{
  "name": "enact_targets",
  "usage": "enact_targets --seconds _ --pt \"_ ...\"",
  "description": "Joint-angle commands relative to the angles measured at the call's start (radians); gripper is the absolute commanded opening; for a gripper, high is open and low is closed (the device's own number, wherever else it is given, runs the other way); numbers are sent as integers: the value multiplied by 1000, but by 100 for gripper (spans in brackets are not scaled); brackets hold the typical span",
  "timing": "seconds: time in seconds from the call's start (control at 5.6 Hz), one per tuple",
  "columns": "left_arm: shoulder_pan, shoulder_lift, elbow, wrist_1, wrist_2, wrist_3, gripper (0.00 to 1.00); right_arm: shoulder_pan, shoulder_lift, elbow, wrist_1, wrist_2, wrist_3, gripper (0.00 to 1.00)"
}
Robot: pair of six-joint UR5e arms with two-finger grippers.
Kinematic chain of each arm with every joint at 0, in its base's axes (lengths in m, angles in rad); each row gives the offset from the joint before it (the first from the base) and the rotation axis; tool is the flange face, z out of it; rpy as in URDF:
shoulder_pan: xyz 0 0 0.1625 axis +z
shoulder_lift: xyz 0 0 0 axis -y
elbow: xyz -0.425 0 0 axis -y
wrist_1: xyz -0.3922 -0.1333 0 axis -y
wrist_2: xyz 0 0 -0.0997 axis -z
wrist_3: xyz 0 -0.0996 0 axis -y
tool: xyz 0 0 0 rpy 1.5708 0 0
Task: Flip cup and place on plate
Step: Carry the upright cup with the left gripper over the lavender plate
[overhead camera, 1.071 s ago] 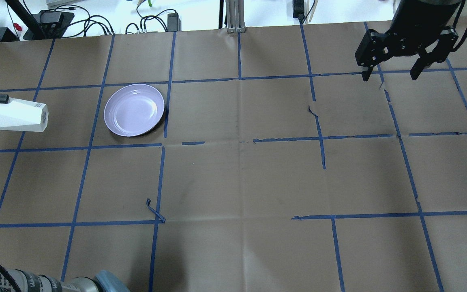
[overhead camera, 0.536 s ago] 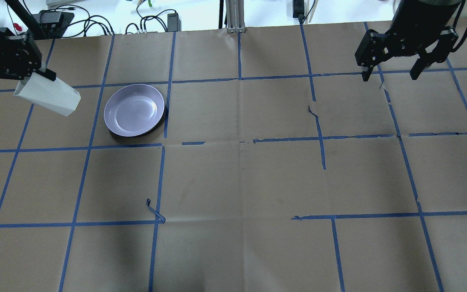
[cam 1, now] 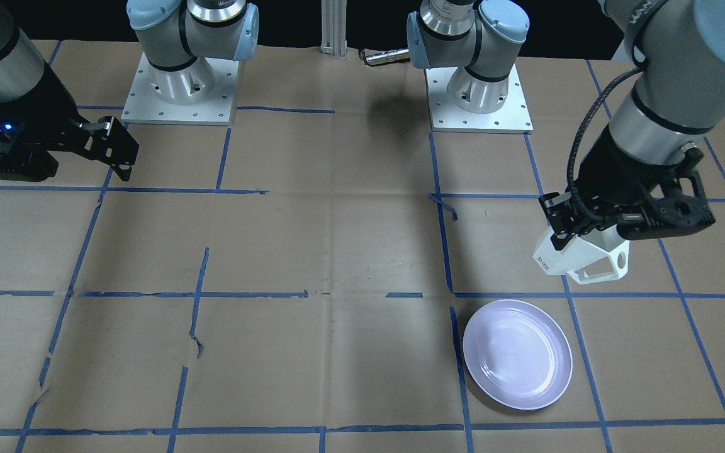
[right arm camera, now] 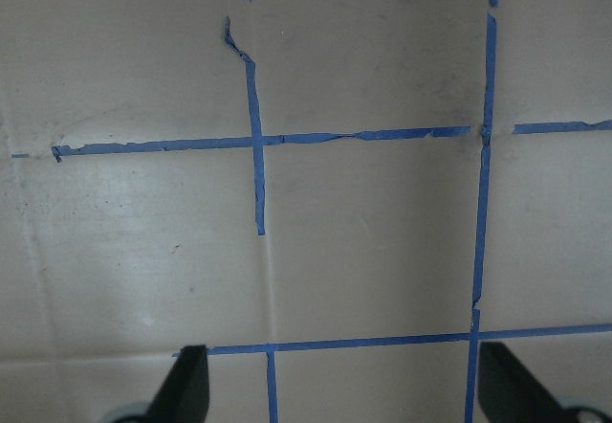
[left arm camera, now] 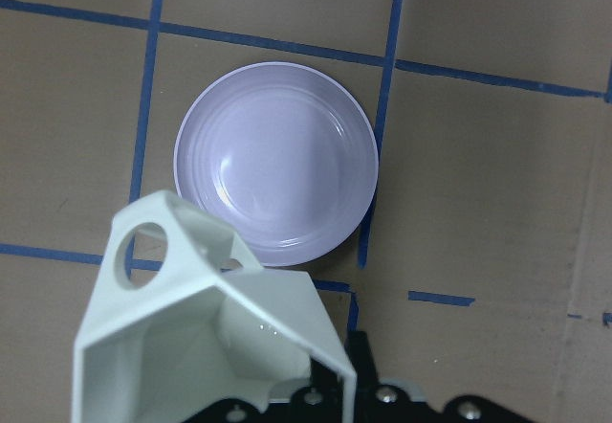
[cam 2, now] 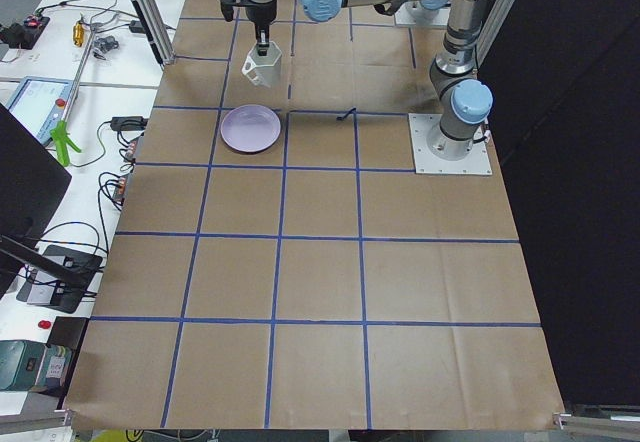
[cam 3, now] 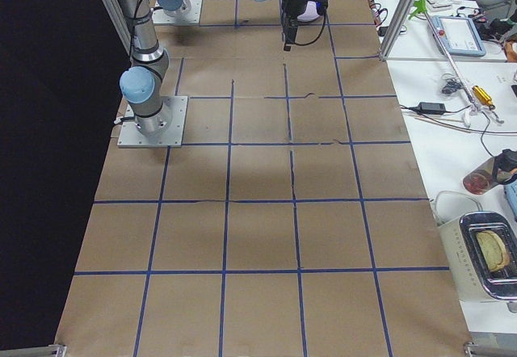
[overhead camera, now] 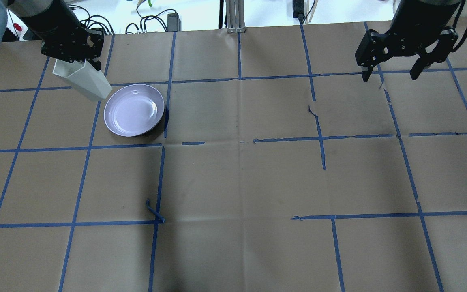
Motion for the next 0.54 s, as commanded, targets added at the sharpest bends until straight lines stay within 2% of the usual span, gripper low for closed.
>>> enact_targets --seconds 0.0,0.18,0.36 --pt "-36 -84 -103 174 73 -6 0 -2 0 0 0 0 0 100" --pt "-41 -146 -192 363 76 0 0 0 0 0 0 0 0 100" --pt "-42 -207 -251 517 126 6 0 0 0 0 0 0 0 100"
